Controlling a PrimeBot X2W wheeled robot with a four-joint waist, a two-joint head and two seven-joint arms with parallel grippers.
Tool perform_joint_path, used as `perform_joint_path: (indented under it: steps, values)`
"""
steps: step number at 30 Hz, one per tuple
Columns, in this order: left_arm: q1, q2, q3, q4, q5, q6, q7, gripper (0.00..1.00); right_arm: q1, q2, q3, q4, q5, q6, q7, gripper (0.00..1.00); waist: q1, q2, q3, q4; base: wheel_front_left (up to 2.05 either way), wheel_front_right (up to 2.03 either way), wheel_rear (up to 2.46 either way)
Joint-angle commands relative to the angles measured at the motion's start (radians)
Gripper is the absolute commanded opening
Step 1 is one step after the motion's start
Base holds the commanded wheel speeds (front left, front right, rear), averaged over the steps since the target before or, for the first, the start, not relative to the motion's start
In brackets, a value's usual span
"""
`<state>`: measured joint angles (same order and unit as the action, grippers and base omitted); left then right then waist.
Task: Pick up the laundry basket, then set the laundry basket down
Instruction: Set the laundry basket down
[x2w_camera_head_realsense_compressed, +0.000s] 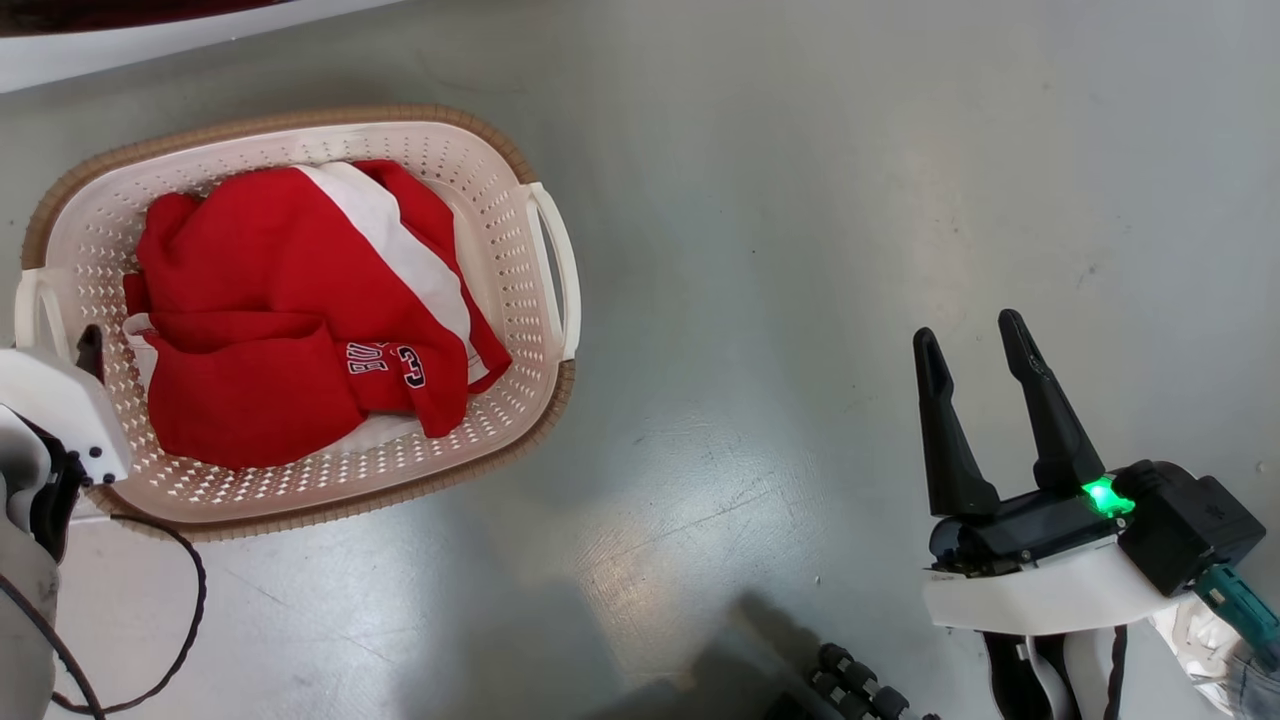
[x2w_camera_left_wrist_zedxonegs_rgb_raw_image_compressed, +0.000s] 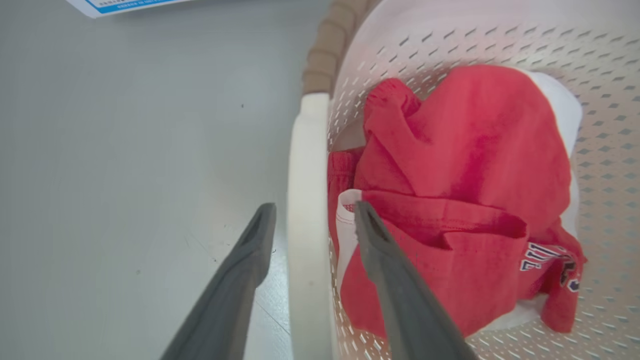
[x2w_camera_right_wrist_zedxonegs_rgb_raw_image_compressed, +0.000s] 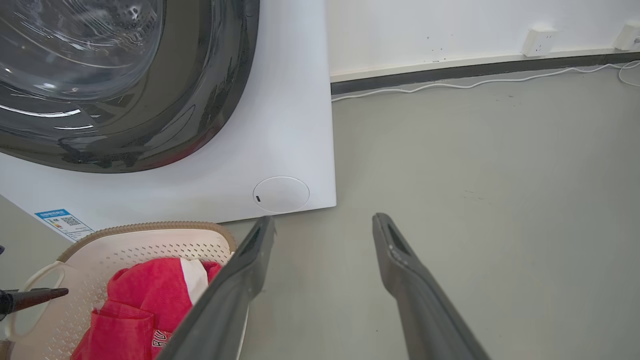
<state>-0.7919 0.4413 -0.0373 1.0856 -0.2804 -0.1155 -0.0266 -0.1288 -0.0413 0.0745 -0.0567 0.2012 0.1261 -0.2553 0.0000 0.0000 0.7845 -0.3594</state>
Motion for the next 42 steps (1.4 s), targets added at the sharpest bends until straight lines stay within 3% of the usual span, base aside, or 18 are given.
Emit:
perform_joint_path:
  steps: [1, 2, 3, 10, 22, 42]
  values:
    - [-0.011, 0.042, 0.014, -0.005, 0.01, -0.005, -0.001, 0.5, -0.003, -0.009, 0.024, -0.027, 0.01, 0.005, -0.006, 1.0, 0.0, 0.0, 0.003, -0.001, 0.0, 0.0, 0.0]
    - [-0.013, 0.042, 0.009, -0.003, 0.011, -0.005, 0.0, 0.21, -0.005, -0.009, 0.024, -0.027, 0.011, 0.005, -0.006, 1.0, 0.0, 0.0, 0.004, -0.001, 0.0, 0.0, 0.0]
    - [-0.015, 0.042, 0.006, -0.002, 0.011, -0.006, 0.0, 0.0, -0.006, -0.009, 0.024, -0.027, 0.012, 0.005, -0.006, 1.0, 0.0, 0.0, 0.005, -0.001, 0.0, 0.0, 0.0]
    - [-0.025, 0.034, -0.003, 0.02, 0.003, 0.001, 0.002, 0.0, -0.009, -0.009, 0.022, -0.024, 0.015, 0.005, -0.006, 1.0, 0.0, 0.0, 0.004, -0.001, 0.0, 0.0, 0.0]
    - [-0.036, 0.018, 0.009, 0.068, -0.027, 0.056, 0.003, 0.0, 0.001, -0.009, 0.018, -0.018, 0.005, 0.005, -0.006, 1.0, 0.0, 0.0, 0.0, 0.016, 0.0, 0.0, 0.0]
    - [-0.048, -0.015, -0.008, 0.13, -0.057, 0.053, -0.01, 0.0, -0.007, -0.009, 0.016, -0.016, -0.011, 0.005, -0.006, 1.0, 0.0, 0.0, 0.002, 0.039, 0.0, 0.0, 0.0]
